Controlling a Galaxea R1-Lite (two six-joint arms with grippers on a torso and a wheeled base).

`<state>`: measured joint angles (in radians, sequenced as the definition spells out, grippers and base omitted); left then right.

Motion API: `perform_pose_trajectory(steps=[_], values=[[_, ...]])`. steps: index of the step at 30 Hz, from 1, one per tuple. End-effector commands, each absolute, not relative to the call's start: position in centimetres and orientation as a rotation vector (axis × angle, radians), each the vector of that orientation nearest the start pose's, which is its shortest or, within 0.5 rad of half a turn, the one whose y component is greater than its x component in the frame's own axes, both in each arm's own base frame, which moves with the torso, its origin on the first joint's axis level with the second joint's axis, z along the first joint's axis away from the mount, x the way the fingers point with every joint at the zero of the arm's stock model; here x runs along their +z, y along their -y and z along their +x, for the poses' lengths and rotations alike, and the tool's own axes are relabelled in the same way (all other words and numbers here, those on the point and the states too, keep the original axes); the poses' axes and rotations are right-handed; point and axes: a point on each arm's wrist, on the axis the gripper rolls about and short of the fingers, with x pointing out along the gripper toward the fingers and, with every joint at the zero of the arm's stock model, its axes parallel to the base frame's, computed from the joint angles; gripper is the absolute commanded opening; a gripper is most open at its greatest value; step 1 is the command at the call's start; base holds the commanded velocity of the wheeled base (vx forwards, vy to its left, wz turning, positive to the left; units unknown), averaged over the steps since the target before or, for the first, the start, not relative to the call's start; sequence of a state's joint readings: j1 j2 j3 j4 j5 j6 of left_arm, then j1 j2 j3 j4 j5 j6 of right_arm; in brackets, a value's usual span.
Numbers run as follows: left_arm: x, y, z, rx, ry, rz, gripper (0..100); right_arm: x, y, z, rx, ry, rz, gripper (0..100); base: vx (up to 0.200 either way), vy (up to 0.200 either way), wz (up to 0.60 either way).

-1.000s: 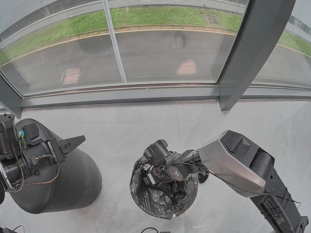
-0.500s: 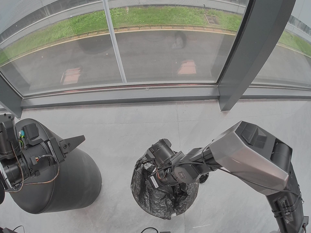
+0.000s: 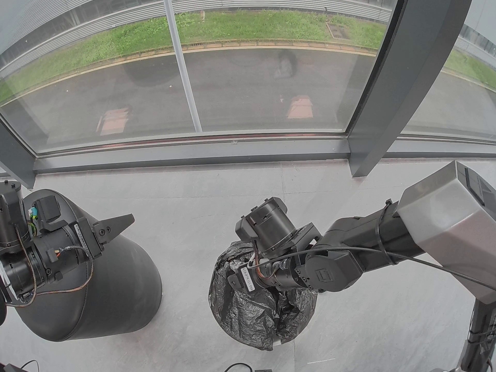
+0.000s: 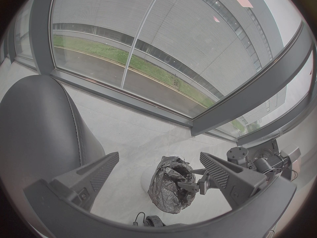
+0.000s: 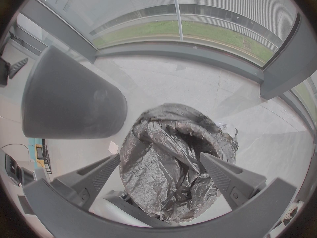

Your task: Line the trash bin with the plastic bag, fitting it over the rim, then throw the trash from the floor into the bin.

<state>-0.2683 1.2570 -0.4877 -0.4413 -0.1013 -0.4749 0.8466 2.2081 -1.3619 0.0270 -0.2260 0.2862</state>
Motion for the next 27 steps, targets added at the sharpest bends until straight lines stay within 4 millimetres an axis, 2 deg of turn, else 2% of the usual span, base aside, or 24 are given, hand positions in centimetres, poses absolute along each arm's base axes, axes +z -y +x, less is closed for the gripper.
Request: perform_pose_trajectory(steps=[1, 8, 11, 27], values=[[18.6, 5.0, 17.5, -0.282, -0.405, -0.439, 100, 9.9, -31.0, 28.0, 0.479, -0.783, -0.156, 100, 0.0, 0.0, 0.0], [18.6, 5.0, 17.5, -0.282, -0.406, -0.439, 100, 7.5, -34.1, 28.8, 0.545, -0.769, -0.157, 100, 0.0, 0.0, 0.0], [18.6, 5.0, 17.5, -0.282, -0.405, -0.439, 100, 7.0, -34.9, 29.4, 0.546, -0.766, -0.157, 100, 0.0, 0.0, 0.0], [18.3, 5.1, 17.6, -0.278, -0.418, -0.437, 100, 4.8, -35.7, 30.7, 0.533, -0.78, -0.16, 100, 0.0, 0.0, 0.0]])
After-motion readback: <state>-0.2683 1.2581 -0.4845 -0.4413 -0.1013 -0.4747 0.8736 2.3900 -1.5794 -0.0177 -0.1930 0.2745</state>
